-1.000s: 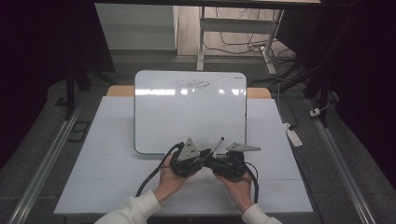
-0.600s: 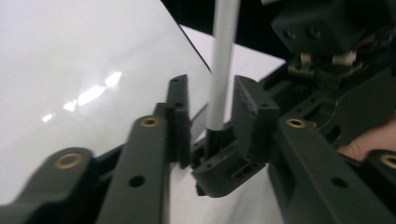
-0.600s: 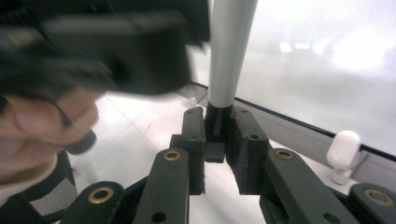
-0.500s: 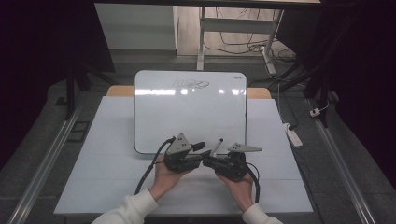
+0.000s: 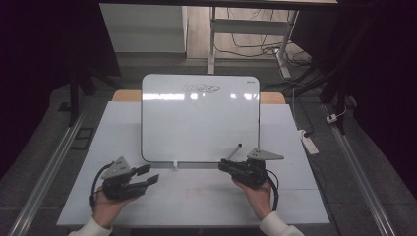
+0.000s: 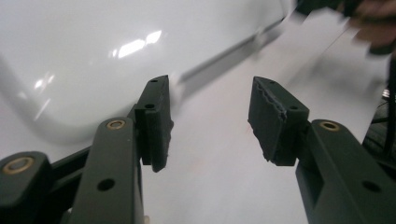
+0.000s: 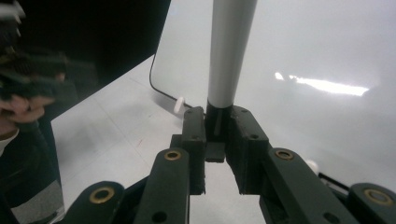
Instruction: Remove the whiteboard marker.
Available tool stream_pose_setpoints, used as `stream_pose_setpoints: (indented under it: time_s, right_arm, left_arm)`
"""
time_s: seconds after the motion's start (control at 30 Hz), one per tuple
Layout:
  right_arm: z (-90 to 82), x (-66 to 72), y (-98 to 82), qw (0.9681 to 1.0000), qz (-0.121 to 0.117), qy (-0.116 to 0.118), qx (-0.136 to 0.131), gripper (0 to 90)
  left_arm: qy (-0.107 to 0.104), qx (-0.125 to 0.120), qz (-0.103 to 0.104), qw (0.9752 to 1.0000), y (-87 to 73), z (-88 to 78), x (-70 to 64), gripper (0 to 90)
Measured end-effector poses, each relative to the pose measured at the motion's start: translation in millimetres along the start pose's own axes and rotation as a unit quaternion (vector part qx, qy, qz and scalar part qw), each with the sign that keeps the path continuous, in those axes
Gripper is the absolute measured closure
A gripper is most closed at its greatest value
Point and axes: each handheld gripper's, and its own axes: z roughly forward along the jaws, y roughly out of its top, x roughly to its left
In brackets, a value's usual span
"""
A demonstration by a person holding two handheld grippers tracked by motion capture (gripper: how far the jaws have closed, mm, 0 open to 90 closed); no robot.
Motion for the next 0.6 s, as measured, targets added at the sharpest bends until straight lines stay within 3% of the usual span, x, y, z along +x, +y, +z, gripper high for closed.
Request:
stream_pose_setpoints:
  time_s: [0.13, 0.2, 0.4, 0.43, 0.57, 0.6]
  right_arm:
    - [-0.4, -2.7, 5.8, 0.9999, -0.012, 0.004, -0.011, 76.9]
    - [0.4, -3.3, 9.6, 0.9996, -0.021, 0.0, -0.019, 77.0]
    - [5.6, -4.4, 30.1, 0.9974, -0.043, -0.014, -0.056, 77.1]
    - [9.6, -5.0, 42.8, 0.9958, -0.05, -0.019, -0.074, 77.1]
    - [15.8, -5.9, 63.4, 0.9926, -0.066, -0.031, -0.098, 77.1]
    - [21.8, -8.1, 77.2, 0.9907, -0.069, -0.037, -0.111, 77.1]
  left_arm:
    - [0.026, 0.035, -0.021, 0.9988, -27.5, -4.5, 13.6, 44.7]
    - [0.033, 0.043, -0.028, 0.9981, -33.3, -4.2, 17.6, 42.3]
    - [0.045, 0.034, -0.041, 0.9976, -32.4, -3.1, 23.6, 35.1]
    - [0.046, 0.034, -0.043, 0.9974, -32.8, -2.4, 24.2, 32.8]
    - [0.049, 0.032, -0.048, 0.9971, -32.7, 1.7, 24.9, 30.4]
    - [0.051, 0.033, -0.047, 0.9971, -32.2, 2.3, 24.4, 28.4]
